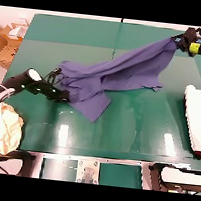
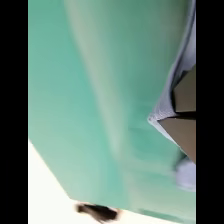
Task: Fold the shirts.
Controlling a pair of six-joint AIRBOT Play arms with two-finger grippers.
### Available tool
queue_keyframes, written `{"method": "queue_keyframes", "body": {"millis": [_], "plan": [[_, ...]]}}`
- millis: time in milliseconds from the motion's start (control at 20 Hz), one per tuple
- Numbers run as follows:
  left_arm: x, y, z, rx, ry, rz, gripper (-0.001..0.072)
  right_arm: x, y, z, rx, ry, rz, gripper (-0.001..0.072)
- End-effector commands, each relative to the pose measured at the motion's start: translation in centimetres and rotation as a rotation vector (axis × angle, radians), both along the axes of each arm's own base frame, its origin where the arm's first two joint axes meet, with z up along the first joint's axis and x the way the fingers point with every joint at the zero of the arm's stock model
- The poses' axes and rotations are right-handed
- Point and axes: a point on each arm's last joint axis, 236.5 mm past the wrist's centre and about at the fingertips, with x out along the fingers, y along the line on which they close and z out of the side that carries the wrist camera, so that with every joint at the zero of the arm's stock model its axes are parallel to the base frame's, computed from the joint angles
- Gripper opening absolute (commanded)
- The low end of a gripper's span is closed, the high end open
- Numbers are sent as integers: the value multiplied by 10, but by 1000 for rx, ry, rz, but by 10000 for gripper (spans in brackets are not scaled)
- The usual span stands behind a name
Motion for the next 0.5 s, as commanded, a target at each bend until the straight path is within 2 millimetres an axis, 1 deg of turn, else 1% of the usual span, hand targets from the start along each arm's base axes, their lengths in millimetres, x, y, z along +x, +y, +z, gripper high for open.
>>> {"method": "queue_keyframes", "body": {"millis": [0,50,100,200,300,450], "plan": [[-15,73,3,122,76,-7,25,13,-54,1,-63,-38,-137,17],[-17,90,6,125,90,4,24,12,-64,-4,-80,-27,-153,17],[-18,102,9,121,95,15,25,11,-74,-9,-101,-15,-167,17],[-14,117,12,119,80,35,25,11,-86,-21,-140,9,-181,17],[-7,117,12,119,55,45,25,13,-90,-40,-167,46,-175,17],[-2,115,13,107,36,61,25,21,-79,-79,-140,121,-144,17]]}}
